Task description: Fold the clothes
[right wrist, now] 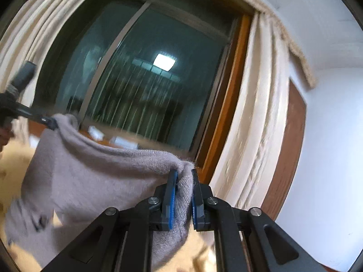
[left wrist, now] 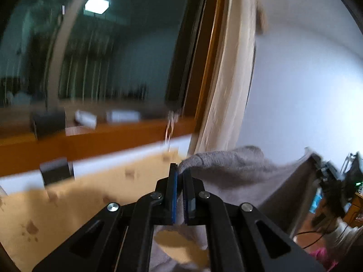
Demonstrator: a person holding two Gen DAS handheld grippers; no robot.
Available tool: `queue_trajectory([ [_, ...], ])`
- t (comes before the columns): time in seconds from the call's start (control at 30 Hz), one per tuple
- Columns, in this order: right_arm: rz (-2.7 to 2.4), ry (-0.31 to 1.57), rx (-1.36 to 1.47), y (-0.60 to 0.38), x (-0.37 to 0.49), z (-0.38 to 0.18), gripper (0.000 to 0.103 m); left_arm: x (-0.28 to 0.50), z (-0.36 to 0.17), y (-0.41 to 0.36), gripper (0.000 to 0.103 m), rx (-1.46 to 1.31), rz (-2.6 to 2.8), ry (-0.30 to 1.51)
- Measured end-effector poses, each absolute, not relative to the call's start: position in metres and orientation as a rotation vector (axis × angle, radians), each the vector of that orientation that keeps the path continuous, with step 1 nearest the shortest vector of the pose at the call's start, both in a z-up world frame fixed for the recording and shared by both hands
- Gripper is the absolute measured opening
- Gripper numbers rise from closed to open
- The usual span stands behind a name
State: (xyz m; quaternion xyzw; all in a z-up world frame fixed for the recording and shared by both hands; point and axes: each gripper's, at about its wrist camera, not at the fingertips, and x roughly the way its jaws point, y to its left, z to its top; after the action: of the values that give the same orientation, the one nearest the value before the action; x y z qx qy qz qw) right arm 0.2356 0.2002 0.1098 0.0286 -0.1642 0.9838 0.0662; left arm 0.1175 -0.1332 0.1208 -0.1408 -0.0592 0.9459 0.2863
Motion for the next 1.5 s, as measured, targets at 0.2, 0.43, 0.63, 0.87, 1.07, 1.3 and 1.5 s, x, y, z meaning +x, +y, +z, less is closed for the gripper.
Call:
queue_trajectory([
  [0.2, 2.904, -0.424, 0.401, 0.197, 0.252, 0.163, 0.012, 0.195, 0.187, -0.154, 0.004, -0.044, 2.587, -0.268],
  [0.43, 2.827, -0.356, 0.704, 0.191, 0.278, 0.225, 0.012, 0.294, 0.249, -0.170, 0.004, 0.333, 2.646, -0.289],
  [0.63, 2.770, -0.310, 0.904, 0.183, 0.318, 0.265, 0.012, 0.369, 0.290, -0.179, 0.004, 0.565, 2.760, -0.189],
  [0.87, 3.225, -0.534, 0.352, 0.159, 0.279, 0.248, 0.023, 0.360, 0.274, -0.176, 0.004, 0.232, 2.882, 0.018],
  [1.07, 3.405, -0.741, -0.053, 0.139, 0.279, 0.138, 0.089, 0.331, 0.186, -0.188, 0.006, -0.220, 2.846, 0.166],
  [1.3, 3.560, -1.463, -0.276, 0.093, 0.357, 0.040, 0.088, 0.343, 0.117, -0.209, 0.047, -0.461, 2.790, 0.162],
  [1.5, 3.452, -1.993, -0.489, 0.073, 0.390, -0.012, 0.088, 0.388, 0.079, -0.188, 0.083, -0.547, 2.667, 0.406],
])
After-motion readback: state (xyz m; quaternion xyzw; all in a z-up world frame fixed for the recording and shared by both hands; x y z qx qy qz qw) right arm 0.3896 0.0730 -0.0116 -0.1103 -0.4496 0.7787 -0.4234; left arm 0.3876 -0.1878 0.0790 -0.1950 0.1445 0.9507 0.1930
